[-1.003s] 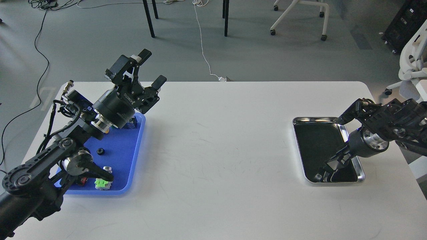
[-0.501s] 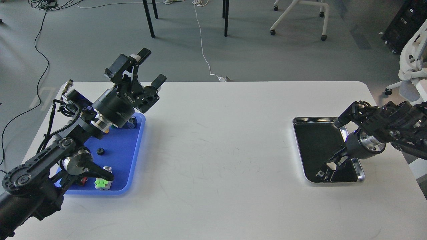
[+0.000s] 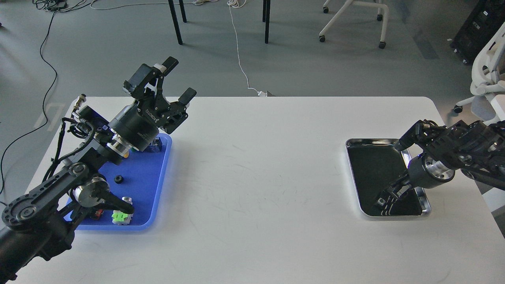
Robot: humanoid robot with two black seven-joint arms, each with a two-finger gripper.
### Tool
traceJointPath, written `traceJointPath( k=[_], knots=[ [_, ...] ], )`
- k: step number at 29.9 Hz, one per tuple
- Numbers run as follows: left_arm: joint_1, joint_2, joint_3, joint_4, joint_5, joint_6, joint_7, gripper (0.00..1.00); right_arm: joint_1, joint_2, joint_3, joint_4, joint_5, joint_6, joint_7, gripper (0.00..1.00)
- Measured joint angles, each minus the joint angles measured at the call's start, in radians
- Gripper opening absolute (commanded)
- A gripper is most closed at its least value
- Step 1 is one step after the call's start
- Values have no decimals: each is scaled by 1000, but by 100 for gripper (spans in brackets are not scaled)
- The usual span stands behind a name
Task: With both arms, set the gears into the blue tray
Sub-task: 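Lower the right gripper into the metal tray and grasp another black gear, then carry the second gear toward the table center and open the right gripper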
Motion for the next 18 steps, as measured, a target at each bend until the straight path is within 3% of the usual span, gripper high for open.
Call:
traceJointPath(
  k=[11,18],
  knots=[
    [0,3,-2,-3,-1,0,0,98,142,2,5,88,118,7,0,18],
    [-1,0,-2,-4,-1,0,0,98,238,158,-8,147,342,19,0,18]
  ],
)
